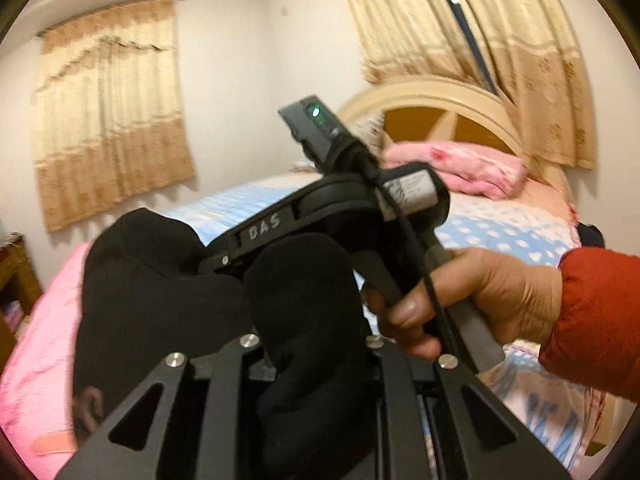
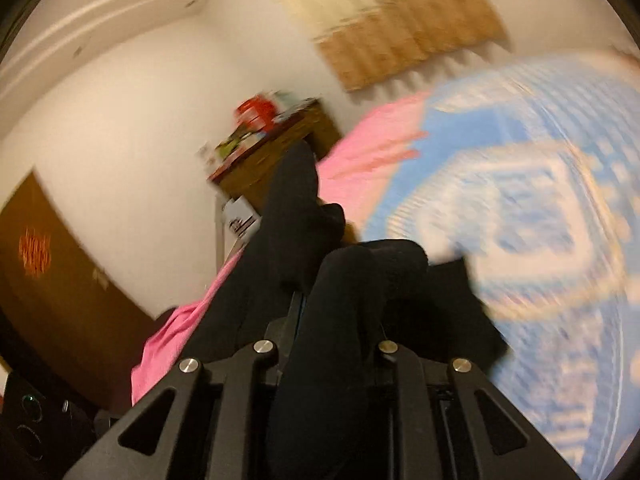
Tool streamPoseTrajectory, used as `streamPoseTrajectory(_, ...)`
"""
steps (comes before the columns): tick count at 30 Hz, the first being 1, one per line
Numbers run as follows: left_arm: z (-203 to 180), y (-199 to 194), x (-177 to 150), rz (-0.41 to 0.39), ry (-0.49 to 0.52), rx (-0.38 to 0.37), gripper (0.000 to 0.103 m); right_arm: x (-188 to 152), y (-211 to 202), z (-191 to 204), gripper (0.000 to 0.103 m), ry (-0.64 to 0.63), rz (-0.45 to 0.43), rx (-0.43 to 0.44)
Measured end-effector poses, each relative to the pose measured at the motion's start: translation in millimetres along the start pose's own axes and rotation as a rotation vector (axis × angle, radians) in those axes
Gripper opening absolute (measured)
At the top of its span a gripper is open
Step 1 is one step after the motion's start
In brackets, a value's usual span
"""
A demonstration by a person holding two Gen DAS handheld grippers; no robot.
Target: Fold large clothes
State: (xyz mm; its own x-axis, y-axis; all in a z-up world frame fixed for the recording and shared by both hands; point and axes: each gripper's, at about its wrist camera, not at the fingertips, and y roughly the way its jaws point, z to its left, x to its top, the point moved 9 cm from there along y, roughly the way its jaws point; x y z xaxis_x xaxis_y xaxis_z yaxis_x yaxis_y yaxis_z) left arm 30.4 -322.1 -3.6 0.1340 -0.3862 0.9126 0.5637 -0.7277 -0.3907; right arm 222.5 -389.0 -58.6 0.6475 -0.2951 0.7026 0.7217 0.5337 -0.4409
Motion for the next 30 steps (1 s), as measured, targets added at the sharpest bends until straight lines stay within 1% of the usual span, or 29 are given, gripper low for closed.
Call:
streamPoseTrajectory(2,-19.3,20.7,-15.1,0.052,0.005,-0.023,0.018,-20.3,2.8,-39.4,0.018,0.076,0.03,-0.041)
streamPoseTrajectory(3,-25.8,30.5,-23.5,0.082,0.009,-0.024,0.018,-35.7,9.6,-58.8,0.018,0.133,0.051,-0.049)
streamPoseTrajectory(4,-31.2,34.9,-31.7,0.101,0.013,-0.02,0.018,-43.6,14.0,-69.0,0.018,0.17,0.054,-0.038)
streamPoseTrajectory(6,-33.3,32.2,-38.7,0.106,0.03,-0.002,0.019,-49.9,15.1,-79.8,0.019,0.225,0.014,0.02)
streamPoseTrajectory(8,-29.8,24.3,-37.2,0.132,0.027,0.011,0.022,-50.3,16.4,-78.2,0.02,0.21,0.0,0.033)
streamPoseTrajectory(9,-24.5,17.9,-35.6,0.142,0.014,0.011,0.029,-49.8,17.0,-75.3,0.021,0.193,0.001,0.029)
streamPoseTrajectory(10,-23.1,9.6,-36.4,0.148,-0.012,-0.01,0.033,-49.2,18.1,-73.1,0.022,0.182,0.002,0.026)
streamPoseTrajectory(11,-24.7,-0.2,-34.5,0.143,-0.041,-0.047,0.041,-48.8,20.6,-70.7,0.022,0.174,0.004,0.018)
streamPoseTrajectory(12,-25.1,-17.5,-32.8,0.116,-0.059,-0.076,0.056,-48.5,21.4,-70.4,0.022,0.168,0.004,0.009)
streamPoseTrajectory(13,-23.8,-36.6,-32.5,0.085,-0.057,-0.081,0.064,-49.2,21.6,-72.2,0.022,0.172,0.001,0.009)
streamPoseTrajectory(14,-19.5,-54.4,-34.4,0.059,-0.051,-0.074,0.078,-51.2,20.2,-74.3,0.022,0.185,-0.003,0.016)
streamPoseTrajectory(15,-12.3,-71.3,-34.9,0.038,-0.056,-0.066,0.085,-52.3,18.1,-76.1,0.025,0.197,-0.008,0.02)
streamPoseTrajectory(17,4.0,-93.6,-34.4,0.015,-0.111,-0.059,0.085,-53.0,12.8,-75.8,0.036,0.21,-0.033,0.005)
streamPoseTrajectory(18,17.7,-100.5,-31.1,0.01,-0.147,-0.052,0.085,-51.1,11.0,-75.9,0.045,0.217,-0.04,0.006)
streamPoseTrajectory(19,35.6,-108.5,-28.6,0.002,-0.19,-0.039,0.085,-52.5,4.2,-74.6,0.05,0.239,-0.04,0.014)
streamPoseTrajectory(20,59.0,-118.0,-25.5,-0.007,-0.236,-0.006,0.086,-52.9,-0.3,-76.2,0.051,0.257,-0.036,0.017)
streamPoseTrajectory(21,77.5,-122.8,-25.1,-0.014,-0.261,0.026,0.089,-53.7,-8.6,-76.7,0.051,0.278,-0.035,0.01)
streamPoseTrajectory(22,102.7,-128.2,-22.8,-0.027,-0.286,0.078,0.091,-55.3,-22.2,-77.7,0.054,0.291,-0.046,-0.01)
streamPoseTrajectory(23,120.0,-129.5,-21.6,-0.033,-0.3,0.124,0.093,-55.5,-35.2,-76.6,0.054,0.286,-0.062,-0.03)
streamPoseTrajectory(24,143.8,-130.4,-19.9,-0.041,-0.318,0.19,0.093,-54.0,-49.5,-72.9,0.054,0.267,-0.085,-0.056)
streamPoseTrajectory(25,162.6,-128.5,-19.6,-0.048,-0.329,0.232,0.093,-51.8,-65.4,-65.9,0.054,0.232,-0.112,-0.092)
streamPoseTrajectory(26,184.7,-121.1,-18.5,-0.054,-0.342,0.28,0.093,-49.4,-76.9,-56.0,0.054,0.195,-0.13,-0.109)
streamPoseTrajectory(27,198.7,-111.5,-20.6,-0.045,-0.348,0.322,0.093,-45.8,-86.5,-42.2,0.054,0.155,-0.142,-0.111)
streamPoseTrajectory(28,212.6,-95.7,-25.1,-0.014,-0.347,0.365,0.093,-41.7,-93.9,-24.5,0.054,0.113,-0.152,-0.102)
streamPoseTrajectory(29,222.1,-77.5,-30.9,0.025,-0.35,0.392,0.089,-38.1,-97.7,-8.3,0.054,0.083,-0.159,-0.088)
streamPoseTrajectory(30,229.3,-56.6,-38.7,0.066,-0.364,0.399,0.084,-35.2,-98.3,4.7,0.055,0.062,-0.16,-0.076)
